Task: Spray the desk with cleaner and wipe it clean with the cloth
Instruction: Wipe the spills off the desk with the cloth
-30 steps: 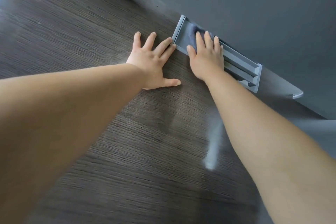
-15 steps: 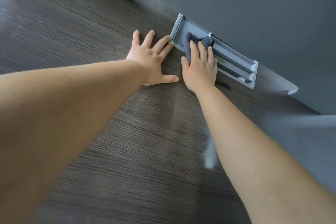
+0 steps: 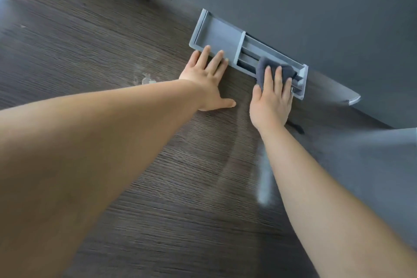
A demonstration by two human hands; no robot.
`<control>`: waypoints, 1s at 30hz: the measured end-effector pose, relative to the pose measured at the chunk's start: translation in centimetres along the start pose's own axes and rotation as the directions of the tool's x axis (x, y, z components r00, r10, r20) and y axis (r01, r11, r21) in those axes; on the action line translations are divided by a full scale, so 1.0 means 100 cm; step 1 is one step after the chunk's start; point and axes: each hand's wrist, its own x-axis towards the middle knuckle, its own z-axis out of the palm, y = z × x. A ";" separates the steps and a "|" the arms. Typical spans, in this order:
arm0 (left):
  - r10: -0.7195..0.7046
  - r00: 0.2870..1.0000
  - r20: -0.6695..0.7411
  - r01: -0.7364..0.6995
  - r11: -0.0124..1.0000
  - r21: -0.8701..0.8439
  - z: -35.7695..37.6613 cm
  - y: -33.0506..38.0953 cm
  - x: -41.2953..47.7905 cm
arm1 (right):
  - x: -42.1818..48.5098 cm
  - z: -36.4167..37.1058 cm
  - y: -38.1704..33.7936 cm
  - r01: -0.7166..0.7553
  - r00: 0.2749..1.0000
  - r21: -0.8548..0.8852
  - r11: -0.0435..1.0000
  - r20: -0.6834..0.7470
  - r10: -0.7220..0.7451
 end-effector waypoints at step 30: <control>-0.015 0.998 -0.060 0.016 1.000 0.014 0.010 0.001 0.002 | 0.020 -0.002 -0.031 0.155 0.986 -0.042 0.987 0.064 -0.152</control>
